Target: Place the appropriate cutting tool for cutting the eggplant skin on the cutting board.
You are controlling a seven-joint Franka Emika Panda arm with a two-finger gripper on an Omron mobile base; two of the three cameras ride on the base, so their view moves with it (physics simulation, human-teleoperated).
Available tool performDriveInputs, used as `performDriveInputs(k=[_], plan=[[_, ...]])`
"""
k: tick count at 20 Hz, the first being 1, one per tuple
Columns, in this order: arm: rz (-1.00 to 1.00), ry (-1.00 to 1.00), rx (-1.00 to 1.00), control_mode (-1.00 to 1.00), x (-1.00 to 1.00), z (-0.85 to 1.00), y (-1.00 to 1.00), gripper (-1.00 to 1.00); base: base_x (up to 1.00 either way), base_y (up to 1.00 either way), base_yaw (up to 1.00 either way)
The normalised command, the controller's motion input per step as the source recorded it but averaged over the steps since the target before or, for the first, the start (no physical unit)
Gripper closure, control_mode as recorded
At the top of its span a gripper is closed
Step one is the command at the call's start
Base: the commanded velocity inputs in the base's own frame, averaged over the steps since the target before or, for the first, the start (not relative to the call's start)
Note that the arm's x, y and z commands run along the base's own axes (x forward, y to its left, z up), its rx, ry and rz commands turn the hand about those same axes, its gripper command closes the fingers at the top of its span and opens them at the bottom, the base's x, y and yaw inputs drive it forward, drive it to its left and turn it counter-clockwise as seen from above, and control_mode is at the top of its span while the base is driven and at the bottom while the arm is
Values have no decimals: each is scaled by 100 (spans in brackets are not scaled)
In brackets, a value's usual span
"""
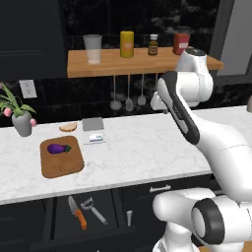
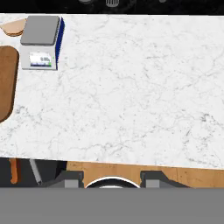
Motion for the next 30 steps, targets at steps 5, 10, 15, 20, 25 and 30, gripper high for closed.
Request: performDriveInputs(k=[5,10,15,20,25,30], plan=[[2,0,-4,-100,-36,-10,47,-100,0,0,0],[9,1,-23,-100,-62,-57,100,-100,0,0,0],[14,4,-17,-100,-56,-75,100,-100,0,0,0],[-1,-5,-9,-100,-29,-63,100,-100,0,0,0],[-16,-2,0,-100,-41,-16,100,-100,0,0,0],[-19,8,0,-100,-30,-22,92,-100,0,0,0]])
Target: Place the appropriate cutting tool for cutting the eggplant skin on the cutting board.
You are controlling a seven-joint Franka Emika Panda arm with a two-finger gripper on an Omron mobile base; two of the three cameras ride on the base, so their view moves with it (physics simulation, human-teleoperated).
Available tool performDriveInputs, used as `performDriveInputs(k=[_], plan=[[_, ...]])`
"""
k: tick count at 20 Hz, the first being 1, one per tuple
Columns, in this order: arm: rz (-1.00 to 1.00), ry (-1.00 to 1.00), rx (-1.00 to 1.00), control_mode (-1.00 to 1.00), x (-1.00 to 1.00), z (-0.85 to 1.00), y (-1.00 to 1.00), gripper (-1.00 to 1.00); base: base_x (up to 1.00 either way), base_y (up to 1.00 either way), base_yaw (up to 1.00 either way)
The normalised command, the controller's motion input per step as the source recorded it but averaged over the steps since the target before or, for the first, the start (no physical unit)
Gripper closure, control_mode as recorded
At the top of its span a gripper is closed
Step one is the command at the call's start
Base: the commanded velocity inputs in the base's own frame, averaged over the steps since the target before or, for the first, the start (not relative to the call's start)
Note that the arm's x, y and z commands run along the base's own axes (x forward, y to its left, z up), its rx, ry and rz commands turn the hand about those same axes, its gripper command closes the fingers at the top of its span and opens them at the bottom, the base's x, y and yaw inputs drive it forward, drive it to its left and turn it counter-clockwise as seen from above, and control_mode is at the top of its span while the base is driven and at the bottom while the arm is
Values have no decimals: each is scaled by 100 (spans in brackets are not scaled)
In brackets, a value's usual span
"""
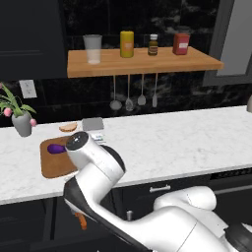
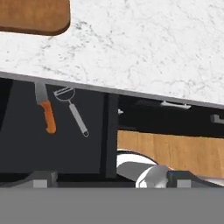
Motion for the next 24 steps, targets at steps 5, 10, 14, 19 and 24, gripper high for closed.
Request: performDriveInputs(k=[5,10,14,19,24], plan=[[-12,15,6,-100,6,-49,37,-100,0,0,0],[-2,19,24,-100,34,-86,0,-100,0,0,0],[0,6,24,-100,5,-100,0,-100,0,0,0],[0,6,11,-100,2,-76,0,-100,0,0,0],[0,24,1,-100,18,-58,8,-100,0,0,0]])
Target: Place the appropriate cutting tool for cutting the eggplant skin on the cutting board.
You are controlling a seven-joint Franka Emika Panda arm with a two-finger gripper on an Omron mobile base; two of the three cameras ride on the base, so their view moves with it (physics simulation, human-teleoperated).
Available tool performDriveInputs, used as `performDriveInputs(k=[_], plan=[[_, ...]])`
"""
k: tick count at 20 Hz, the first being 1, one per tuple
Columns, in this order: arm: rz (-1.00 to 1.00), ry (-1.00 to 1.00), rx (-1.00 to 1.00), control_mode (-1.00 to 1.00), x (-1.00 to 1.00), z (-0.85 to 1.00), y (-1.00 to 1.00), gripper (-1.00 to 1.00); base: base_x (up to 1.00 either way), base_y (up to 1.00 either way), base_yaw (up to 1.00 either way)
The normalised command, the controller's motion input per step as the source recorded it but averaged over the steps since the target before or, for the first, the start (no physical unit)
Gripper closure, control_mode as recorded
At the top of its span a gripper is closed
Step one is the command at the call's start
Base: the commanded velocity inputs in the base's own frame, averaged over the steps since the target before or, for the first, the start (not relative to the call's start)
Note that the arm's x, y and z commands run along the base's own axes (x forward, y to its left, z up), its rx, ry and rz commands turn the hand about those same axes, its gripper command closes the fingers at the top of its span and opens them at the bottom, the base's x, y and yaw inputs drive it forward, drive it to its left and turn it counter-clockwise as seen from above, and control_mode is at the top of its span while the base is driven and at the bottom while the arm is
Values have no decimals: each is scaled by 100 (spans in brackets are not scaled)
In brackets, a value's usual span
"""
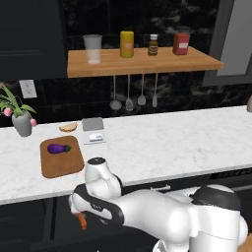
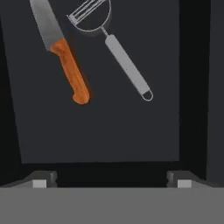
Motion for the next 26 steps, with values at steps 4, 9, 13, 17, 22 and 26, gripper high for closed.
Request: performDriveInputs(k=[4,9,13,17,22,26], plan=[[0,20,-5,-100,0,-44,20,-100,0,0,0],[0,20,-10,-100,0,-13,30,-100,0,0,0],[0,15,-12,-100,-6,-19,19,-100,0,0,0],[0,0,-5,-100,-53,-16,1,-100,0,0,0],[-1,2,0,-100,-81,0,0,-100,0,0,0],[-4,14,0,-100,-84,11,0,-100,0,0,0]])
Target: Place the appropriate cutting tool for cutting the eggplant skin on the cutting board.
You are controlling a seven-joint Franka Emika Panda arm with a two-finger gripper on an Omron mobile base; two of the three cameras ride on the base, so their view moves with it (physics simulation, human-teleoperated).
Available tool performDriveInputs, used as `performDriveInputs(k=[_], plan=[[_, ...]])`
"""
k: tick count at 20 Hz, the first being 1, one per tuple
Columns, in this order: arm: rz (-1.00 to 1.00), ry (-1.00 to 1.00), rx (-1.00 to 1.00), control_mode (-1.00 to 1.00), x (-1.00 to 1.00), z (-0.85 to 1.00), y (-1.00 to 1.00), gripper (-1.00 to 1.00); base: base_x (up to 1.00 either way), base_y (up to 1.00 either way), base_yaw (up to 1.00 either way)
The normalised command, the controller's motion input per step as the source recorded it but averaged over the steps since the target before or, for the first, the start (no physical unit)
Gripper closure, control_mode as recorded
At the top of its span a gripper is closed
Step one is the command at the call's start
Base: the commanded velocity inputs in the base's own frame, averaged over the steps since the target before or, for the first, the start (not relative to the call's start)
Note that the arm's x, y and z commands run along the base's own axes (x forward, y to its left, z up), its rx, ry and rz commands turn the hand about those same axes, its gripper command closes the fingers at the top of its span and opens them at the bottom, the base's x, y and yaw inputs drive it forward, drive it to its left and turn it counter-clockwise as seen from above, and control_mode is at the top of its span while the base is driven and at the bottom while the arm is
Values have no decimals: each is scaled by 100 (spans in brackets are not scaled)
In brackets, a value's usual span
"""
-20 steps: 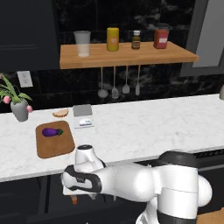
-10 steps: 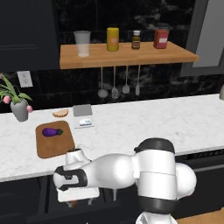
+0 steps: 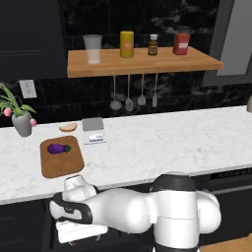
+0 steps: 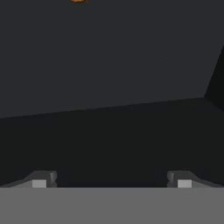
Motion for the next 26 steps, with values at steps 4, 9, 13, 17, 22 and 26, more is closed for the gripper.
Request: performDriveInputs(k=[4,9,13,17,22,26], plan=[[-5,19,0,-100,-91,32,-1,-100,0,0,0],[-7,18,0,-100,-83,34,-4,-100,0,0,0],[1,-6,-8,-100,17,34,-6,-100,0,0,0],[9,-25,-8,-100,41,24,-26,-100,0,0,0],[14,-21,-2,-100,46,3,-30,-100,0,0,0],[16,-7,0,-100,73,-4,-2,-100,0,0,0]])
